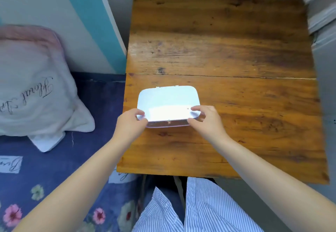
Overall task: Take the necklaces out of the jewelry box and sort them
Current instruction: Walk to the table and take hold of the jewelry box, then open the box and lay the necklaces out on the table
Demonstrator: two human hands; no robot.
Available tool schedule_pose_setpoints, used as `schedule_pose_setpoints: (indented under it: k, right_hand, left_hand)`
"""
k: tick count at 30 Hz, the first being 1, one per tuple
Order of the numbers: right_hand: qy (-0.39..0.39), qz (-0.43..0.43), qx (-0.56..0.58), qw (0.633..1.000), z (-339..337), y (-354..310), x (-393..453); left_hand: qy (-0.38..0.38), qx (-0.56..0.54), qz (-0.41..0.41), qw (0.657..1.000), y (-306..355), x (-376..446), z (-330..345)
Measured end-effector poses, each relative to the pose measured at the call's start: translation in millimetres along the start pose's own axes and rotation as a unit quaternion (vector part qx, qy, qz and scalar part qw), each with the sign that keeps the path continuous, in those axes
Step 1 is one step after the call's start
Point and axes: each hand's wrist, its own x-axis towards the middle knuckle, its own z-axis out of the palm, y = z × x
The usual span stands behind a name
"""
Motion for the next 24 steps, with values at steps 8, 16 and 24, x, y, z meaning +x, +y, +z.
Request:
schedule_pose_setpoints:
  k: [8, 16, 24]
  right_hand:
    - [0.02, -0.111, -0.018, 0.993, -30, -29, 2]
    - [0.125, -0.096, -0.064, 0.985, -26, -63, 91]
    - [0.021, -0.038, -0.147, 0.988, -2, -25, 98]
  left_hand:
    - [0.143, -0.022, 0.092, 0.985, 27, -24, -19]
    - [0.144, 0.047, 0.134, 0.979, 59, 45, -23]
    - [0.056, 0.203, 0.077, 0.974, -15, 49, 25]
